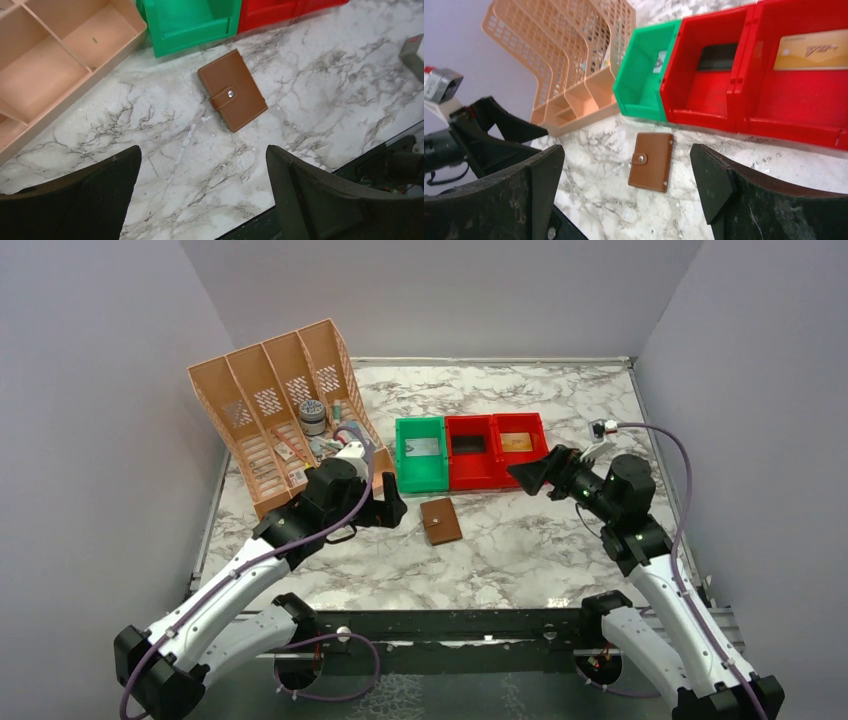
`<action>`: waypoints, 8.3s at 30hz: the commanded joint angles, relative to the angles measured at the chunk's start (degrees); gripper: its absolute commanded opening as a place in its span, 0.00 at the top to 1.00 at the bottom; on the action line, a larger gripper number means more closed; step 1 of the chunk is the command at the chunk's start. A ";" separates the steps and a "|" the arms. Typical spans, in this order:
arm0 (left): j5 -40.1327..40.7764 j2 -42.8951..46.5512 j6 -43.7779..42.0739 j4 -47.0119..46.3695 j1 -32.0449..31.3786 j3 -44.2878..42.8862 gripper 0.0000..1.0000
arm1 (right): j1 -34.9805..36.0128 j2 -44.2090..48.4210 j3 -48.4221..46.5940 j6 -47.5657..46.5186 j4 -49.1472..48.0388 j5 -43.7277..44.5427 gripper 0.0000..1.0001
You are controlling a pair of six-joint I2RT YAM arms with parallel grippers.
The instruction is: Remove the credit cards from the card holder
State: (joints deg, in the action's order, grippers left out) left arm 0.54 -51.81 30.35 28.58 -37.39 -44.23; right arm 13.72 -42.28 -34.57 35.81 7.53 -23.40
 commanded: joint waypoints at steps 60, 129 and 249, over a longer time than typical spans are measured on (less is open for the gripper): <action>8.83 -42.27 -0.73 -14.24 18.78 -16.15 0.04 | 2.02 -40.81 -24.05 -17.49 14.02 16.31 0.15; -4.37 -16.87 14.86 -25.84 1.00 10.12 0.09 | 10.76 -34.90 -15.78 -12.05 7.53 31.07 0.24; -11.05 -34.42 11.93 -37.06 -2.22 8.80 0.74 | 21.77 -47.97 1.34 7.33 -21.96 2.36 0.78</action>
State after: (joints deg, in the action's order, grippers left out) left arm -9.45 -84.84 44.03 -7.88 -38.46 -34.61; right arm 35.20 -91.68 -35.38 40.32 -9.67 -19.42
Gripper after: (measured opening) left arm 0.315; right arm 0.228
